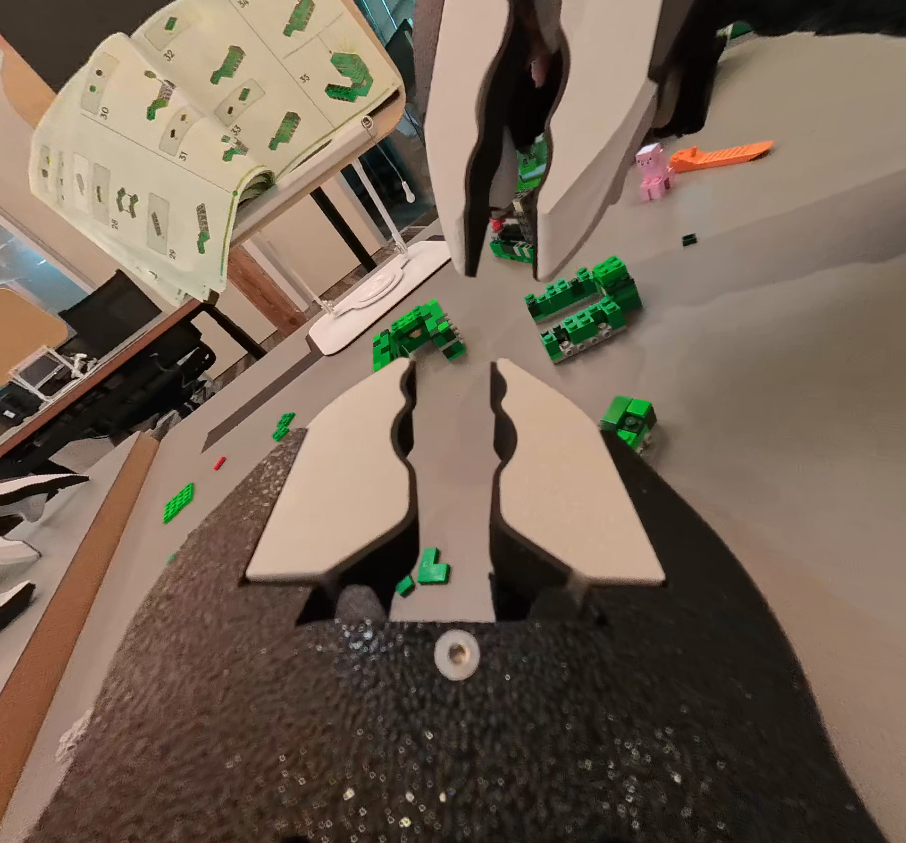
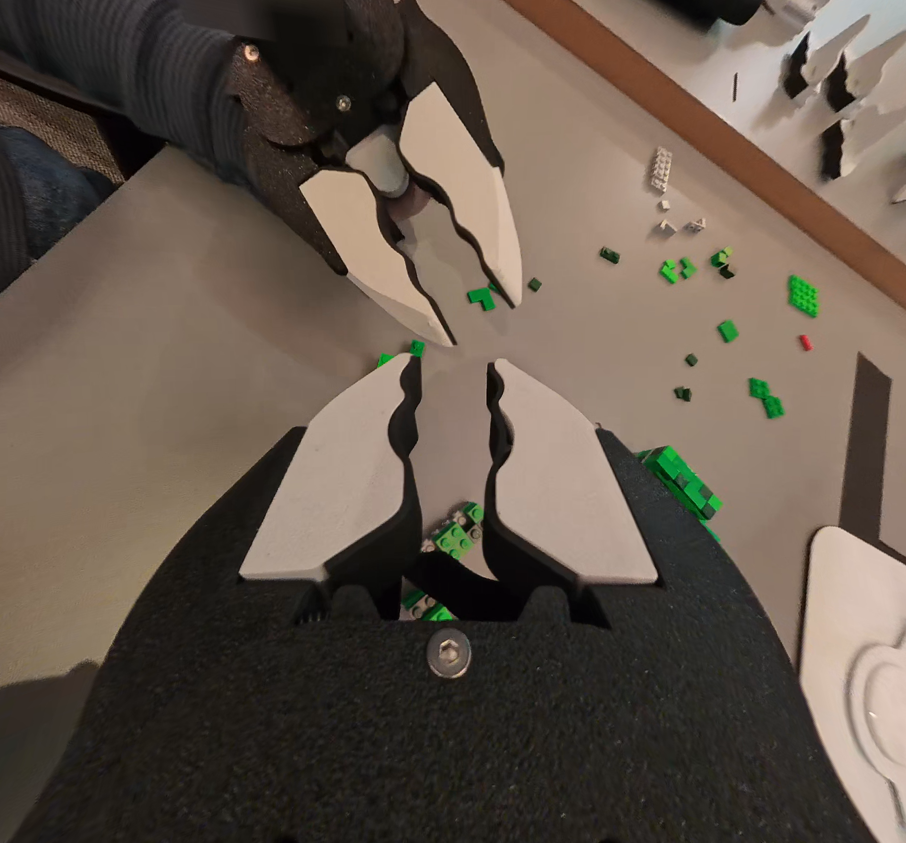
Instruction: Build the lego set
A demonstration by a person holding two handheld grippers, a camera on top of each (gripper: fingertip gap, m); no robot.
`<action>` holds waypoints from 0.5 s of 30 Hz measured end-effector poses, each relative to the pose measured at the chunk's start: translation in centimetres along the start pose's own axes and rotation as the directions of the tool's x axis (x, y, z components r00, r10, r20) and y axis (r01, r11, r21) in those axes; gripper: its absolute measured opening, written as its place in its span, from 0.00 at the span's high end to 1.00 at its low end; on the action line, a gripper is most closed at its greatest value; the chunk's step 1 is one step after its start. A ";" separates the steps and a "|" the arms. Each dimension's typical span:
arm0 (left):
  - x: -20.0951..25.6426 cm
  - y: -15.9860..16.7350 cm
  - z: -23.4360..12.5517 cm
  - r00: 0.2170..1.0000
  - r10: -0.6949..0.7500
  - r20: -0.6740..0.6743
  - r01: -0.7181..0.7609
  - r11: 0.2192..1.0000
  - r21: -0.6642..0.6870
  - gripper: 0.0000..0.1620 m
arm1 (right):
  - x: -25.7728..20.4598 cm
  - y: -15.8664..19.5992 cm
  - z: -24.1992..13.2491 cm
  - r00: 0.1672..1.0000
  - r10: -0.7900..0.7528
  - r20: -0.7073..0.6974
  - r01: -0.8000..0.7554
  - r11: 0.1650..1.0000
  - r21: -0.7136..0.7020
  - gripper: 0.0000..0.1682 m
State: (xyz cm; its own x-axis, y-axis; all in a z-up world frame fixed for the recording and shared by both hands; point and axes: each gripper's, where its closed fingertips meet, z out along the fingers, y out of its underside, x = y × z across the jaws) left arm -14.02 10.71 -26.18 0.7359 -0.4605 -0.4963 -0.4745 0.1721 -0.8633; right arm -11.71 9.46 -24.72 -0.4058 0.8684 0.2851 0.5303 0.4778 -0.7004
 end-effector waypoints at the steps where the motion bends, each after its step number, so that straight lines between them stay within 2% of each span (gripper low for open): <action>1: -0.1 0.0 0.0 1.000 0.000 0.003 0.000 1.000 0.003 0.81 | 0.0 -0.1 0.0 1.000 -0.004 -0.002 0.004 1.000 -0.002 0.85; 9: 0.2 -0.4 -0.1 1.000 -0.013 -0.019 0.014 0.999 0.030 0.80 | -0.6 0.7 0.6 0.999 0.016 0.036 -0.014 0.998 -0.063 0.86; 15: 0.6 -0.2 0.0 0.998 -0.034 -0.061 0.035 0.999 0.021 0.85 | -0.9 0.9 1.2 0.998 0.011 0.059 -0.007 0.998 -0.065 0.89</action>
State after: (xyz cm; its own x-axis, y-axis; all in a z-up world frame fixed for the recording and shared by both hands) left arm -13.45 10.40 -26.29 0.7205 -0.5187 -0.4603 -0.4384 0.1737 -0.8819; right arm -11.72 8.93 -26.36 -0.4432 0.8641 0.2384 0.5801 0.4792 -0.6587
